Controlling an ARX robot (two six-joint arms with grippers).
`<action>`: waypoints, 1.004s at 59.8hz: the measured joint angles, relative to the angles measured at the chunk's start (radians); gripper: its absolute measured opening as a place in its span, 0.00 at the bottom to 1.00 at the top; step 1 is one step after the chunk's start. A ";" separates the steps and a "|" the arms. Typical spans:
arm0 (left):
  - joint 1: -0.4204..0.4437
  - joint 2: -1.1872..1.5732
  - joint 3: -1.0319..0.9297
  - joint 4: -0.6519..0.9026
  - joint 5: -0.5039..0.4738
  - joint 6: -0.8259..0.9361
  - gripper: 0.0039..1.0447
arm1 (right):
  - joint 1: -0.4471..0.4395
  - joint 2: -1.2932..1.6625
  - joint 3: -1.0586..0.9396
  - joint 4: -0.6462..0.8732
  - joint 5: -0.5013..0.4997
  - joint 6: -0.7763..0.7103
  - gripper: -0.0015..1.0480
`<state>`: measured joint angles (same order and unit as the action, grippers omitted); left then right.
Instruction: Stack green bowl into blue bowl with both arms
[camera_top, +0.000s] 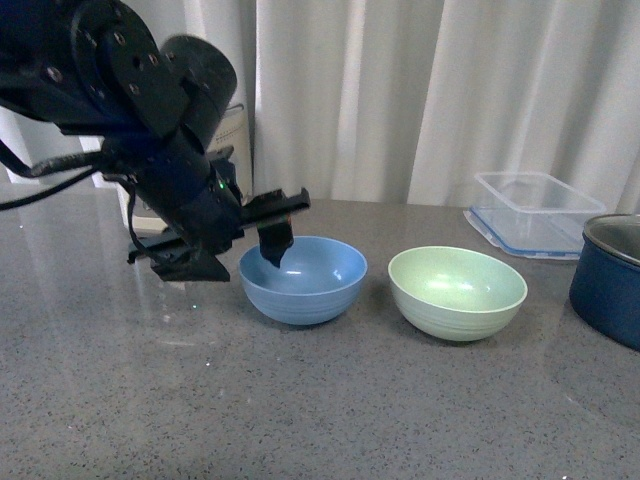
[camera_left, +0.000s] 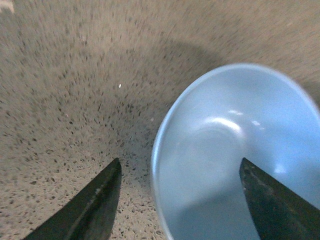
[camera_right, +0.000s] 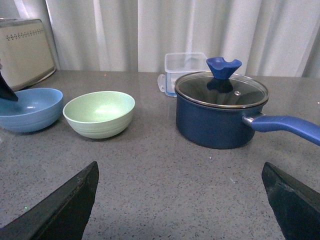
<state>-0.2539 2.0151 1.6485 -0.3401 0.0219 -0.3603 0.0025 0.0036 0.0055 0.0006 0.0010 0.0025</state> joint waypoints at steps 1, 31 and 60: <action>0.002 -0.011 -0.006 0.007 0.002 0.002 0.68 | 0.000 0.000 0.000 0.000 0.000 0.000 0.90; 0.100 -0.671 -0.848 0.921 -0.178 0.335 0.49 | 0.000 0.000 0.000 0.000 0.000 0.000 0.90; 0.182 -0.962 -1.350 1.079 -0.094 0.352 0.03 | 0.000 0.000 0.000 0.000 0.000 0.000 0.90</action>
<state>-0.0723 1.0534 0.2985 0.7391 -0.0719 -0.0078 0.0025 0.0036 0.0055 0.0006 0.0010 0.0025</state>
